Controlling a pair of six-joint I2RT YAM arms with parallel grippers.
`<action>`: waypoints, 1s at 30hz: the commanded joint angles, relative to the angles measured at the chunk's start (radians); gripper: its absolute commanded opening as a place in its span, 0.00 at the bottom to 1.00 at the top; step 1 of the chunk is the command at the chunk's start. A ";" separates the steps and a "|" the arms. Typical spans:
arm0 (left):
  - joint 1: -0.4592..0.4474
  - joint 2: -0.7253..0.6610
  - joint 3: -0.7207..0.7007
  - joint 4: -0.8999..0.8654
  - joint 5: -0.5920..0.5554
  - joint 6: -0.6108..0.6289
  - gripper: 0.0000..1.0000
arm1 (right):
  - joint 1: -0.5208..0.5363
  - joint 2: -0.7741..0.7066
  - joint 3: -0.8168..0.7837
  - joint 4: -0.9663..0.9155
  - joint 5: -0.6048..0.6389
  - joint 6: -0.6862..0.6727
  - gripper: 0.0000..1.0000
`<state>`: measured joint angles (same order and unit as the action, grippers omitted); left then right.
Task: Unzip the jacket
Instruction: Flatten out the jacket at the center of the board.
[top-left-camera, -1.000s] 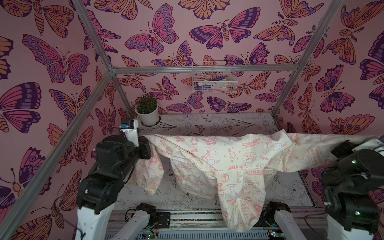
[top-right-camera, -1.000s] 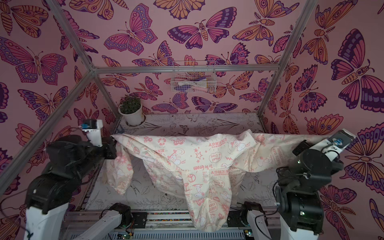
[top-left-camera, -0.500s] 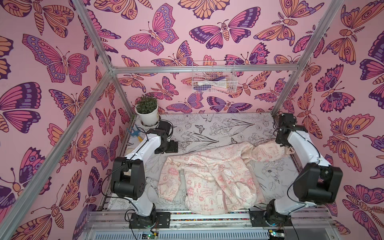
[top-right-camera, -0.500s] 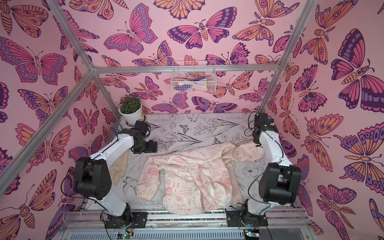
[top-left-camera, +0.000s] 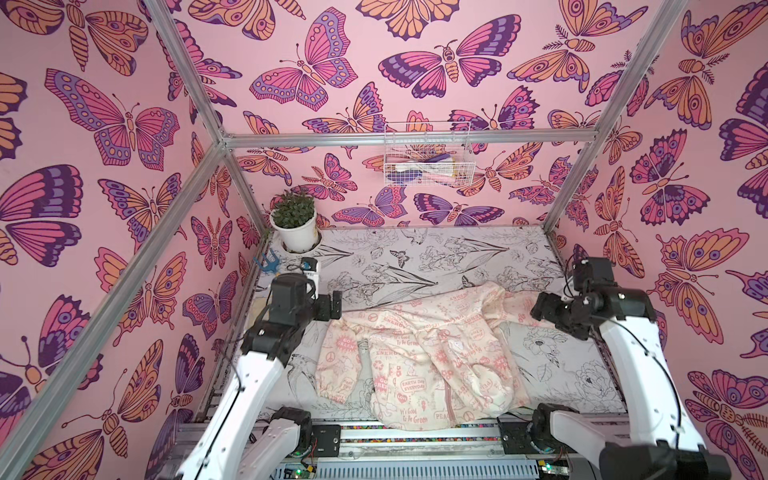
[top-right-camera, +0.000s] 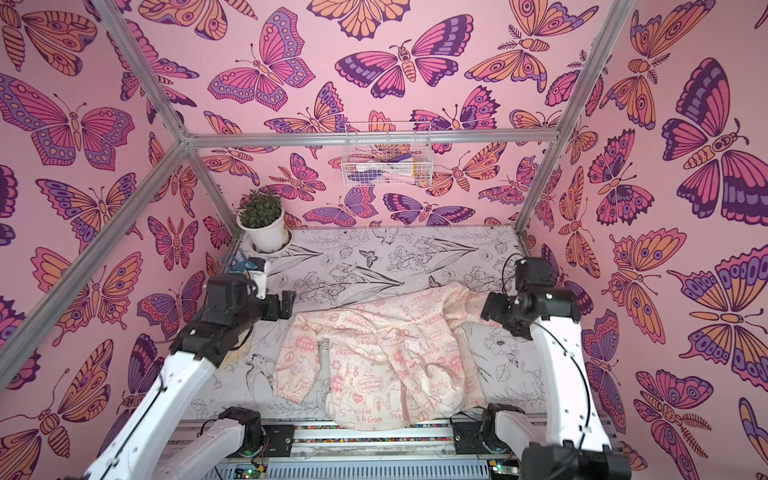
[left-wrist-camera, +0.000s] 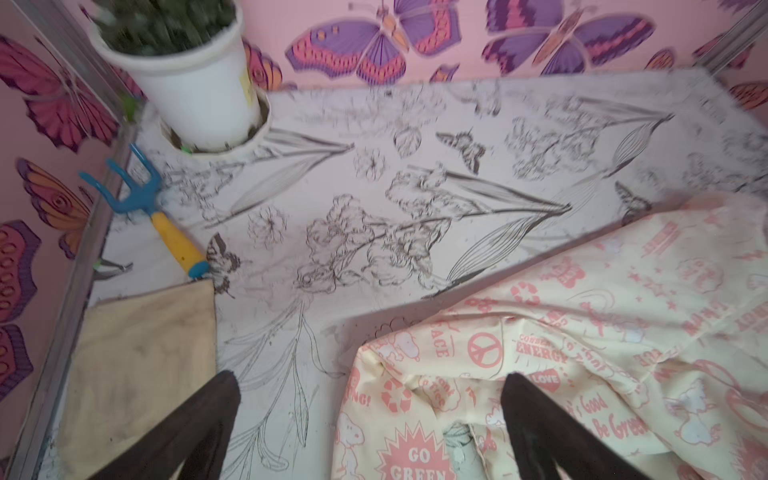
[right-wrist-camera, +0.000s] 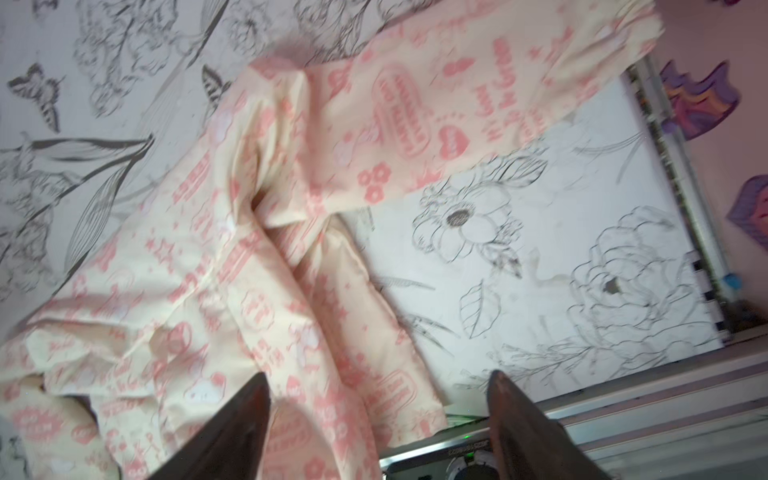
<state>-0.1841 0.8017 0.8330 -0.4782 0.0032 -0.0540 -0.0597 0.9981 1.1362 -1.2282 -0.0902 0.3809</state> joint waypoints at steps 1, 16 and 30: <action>-0.004 -0.099 -0.067 0.037 0.001 0.042 1.00 | 0.121 -0.133 -0.100 -0.155 -0.043 0.140 0.92; -0.034 -0.183 -0.137 -0.012 0.163 0.036 1.00 | 0.897 -0.135 -0.421 0.055 0.135 0.700 0.95; -0.103 -0.037 -0.094 0.022 0.299 0.140 0.94 | 0.567 0.260 0.063 0.344 0.130 0.263 0.00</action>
<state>-0.2813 0.7475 0.7101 -0.4896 0.2184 0.0269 0.6422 1.1503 1.0813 -0.9760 0.0860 0.8364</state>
